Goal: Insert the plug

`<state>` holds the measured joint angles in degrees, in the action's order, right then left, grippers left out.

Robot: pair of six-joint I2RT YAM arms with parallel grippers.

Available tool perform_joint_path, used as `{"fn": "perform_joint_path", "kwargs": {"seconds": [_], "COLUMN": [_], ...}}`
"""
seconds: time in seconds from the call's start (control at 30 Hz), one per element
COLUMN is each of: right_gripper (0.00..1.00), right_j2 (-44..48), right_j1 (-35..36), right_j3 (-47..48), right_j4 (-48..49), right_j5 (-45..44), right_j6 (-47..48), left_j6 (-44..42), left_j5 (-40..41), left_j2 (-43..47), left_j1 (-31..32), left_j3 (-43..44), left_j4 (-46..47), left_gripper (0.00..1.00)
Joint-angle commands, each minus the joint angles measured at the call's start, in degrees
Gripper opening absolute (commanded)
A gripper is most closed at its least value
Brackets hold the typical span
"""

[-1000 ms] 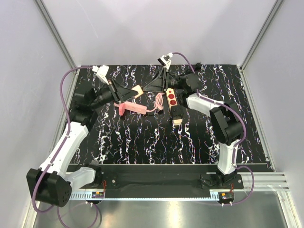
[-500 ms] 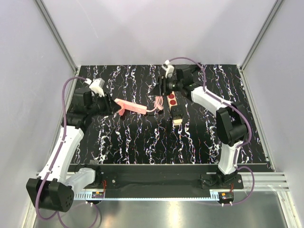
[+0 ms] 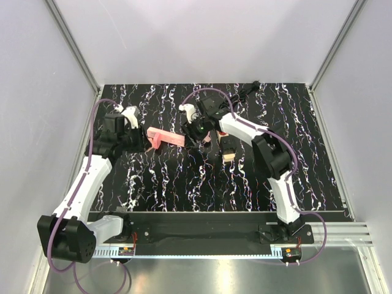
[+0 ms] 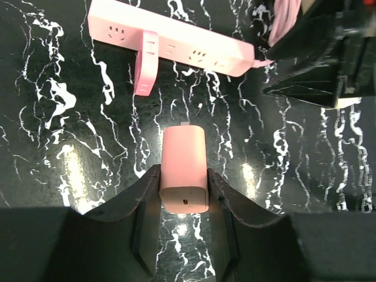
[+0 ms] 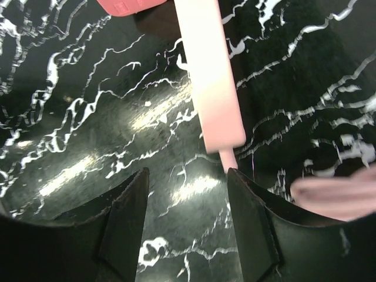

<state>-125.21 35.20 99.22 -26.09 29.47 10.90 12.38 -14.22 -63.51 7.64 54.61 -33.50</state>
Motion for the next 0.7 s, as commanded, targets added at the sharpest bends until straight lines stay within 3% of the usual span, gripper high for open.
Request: {"fn": "perform_joint_path", "kwargs": {"seconds": [0.0,0.17,0.27,0.3,0.53,0.67], "right_gripper": [0.62,0.60,0.48,0.39,0.03,0.00], "right_j2": [-3.5,-7.3,-9.9,-11.0,-15.9,-18.0], "right_j1": [0.4,0.6,0.6,0.6,0.5,-0.2], "right_j3": [5.6,9.1,11.7,12.4,17.7,19.0], "right_j4": [-1.3,-1.3,-1.2,-1.2,0.2,2.0], "right_j5": [-1.4,-0.7,1.7,2.5,6.3,9.4], "right_j6": [3.3,1.9,-0.5,-1.5,-16.2,-26.4], "left_j6": [-2.2,-1.1,1.5,2.5,21.1,29.0], "left_j5": [2.8,3.3,3.6,4.2,11.8,12.4], "left_j2": [-0.4,-1.1,-2.1,-2.8,-2.9,-4.5], "left_j1": [1.1,1.2,1.2,1.2,1.1,0.6], "left_j3": [3.0,3.9,5.1,5.9,10.8,13.8], "left_j4": [0.9,0.6,0.8,0.8,1.6,0.6], "left_gripper": [0.00,0.00,0.00,0.00,0.00,0.00]}}
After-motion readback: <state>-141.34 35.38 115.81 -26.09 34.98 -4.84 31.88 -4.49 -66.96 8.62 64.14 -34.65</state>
